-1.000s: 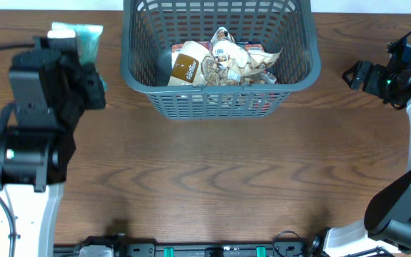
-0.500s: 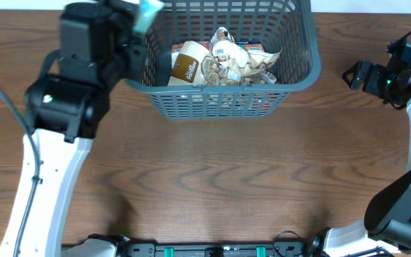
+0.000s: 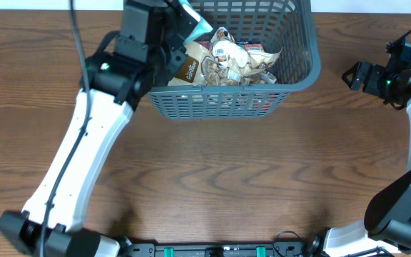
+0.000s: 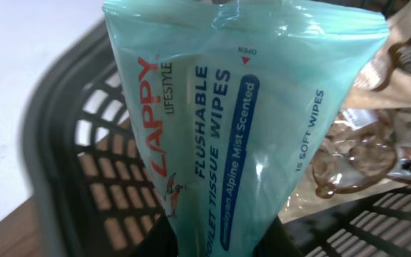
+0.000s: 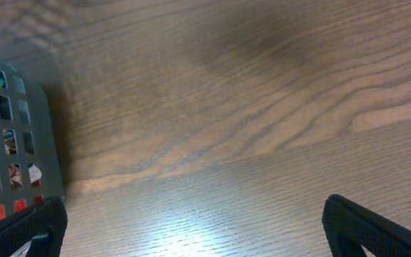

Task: Pack container
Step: 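Lower the wipes pack into the basket and open the left gripper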

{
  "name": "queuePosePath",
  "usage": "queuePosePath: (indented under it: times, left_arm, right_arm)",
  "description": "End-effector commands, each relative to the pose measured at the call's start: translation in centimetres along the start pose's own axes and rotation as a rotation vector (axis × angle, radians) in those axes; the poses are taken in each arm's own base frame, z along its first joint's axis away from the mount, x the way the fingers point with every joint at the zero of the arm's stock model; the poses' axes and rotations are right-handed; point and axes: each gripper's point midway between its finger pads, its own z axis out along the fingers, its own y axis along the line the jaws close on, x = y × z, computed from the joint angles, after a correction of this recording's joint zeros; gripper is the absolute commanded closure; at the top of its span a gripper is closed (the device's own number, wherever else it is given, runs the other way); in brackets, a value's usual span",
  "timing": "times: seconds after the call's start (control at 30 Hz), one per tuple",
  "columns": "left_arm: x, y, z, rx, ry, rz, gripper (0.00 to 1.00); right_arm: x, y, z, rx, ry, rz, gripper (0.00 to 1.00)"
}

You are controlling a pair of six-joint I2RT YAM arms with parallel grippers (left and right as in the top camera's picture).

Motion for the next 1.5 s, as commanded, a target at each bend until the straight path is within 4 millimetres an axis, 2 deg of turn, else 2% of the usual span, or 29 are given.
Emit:
queuePosePath:
  times: [0.0, 0.27, 0.4, 0.53, 0.63, 0.8, 0.9, 1.2, 1.47]
  left_arm:
    - [-0.2, -0.1, 1.5, 0.009, 0.007, 0.037, 0.94]
    - [2.7, -1.3, 5.6, 0.056, 0.128, 0.039, 0.94]
    - [4.6, -1.2, 6.3, 0.073, 0.193, 0.030, 0.94]
    - [5.7, -0.8, 6.3, 0.077, 0.230, 0.017, 0.93]
    - [6.1, -0.6, 6.2, 0.077, 0.243, 0.011, 0.65]
    - [6.4, -0.7, 6.1, 0.083, 0.255, 0.011, 0.42]
    - [6.4, -0.7, 6.1, 0.083, 0.255, 0.011, 0.39]
    - [6.3, -0.6, 6.2, 0.079, 0.248, 0.008, 0.08]
    - [4.3, 0.2, 5.8, 0.050, 0.183, 0.007, 0.07]
  right_arm:
    - [0.3, 0.3, 0.3, -0.003, 0.012, -0.027, 0.01]
    - [0.4, 0.3, 0.3, -0.006, 0.015, -0.034, 0.01]
    - [0.4, 0.3, 0.3, -0.006, 0.014, -0.036, 0.01]
    - [0.4, 0.3, 0.3, -0.006, 0.014, -0.042, 0.01]
    - [0.4, 0.3, 0.3, -0.007, 0.016, -0.049, 0.01]
    - [0.4, 0.3, 0.3, -0.007, 0.016, -0.049, 0.01]
    - [0.4, 0.3, 0.3, -0.007, 0.015, -0.048, 0.01]
    - [0.3, 0.3, 0.3, -0.007, 0.012, -0.049, 0.01]
    - [-0.7, 0.4, 0.0, -0.004, -0.028, -0.081, 0.01]
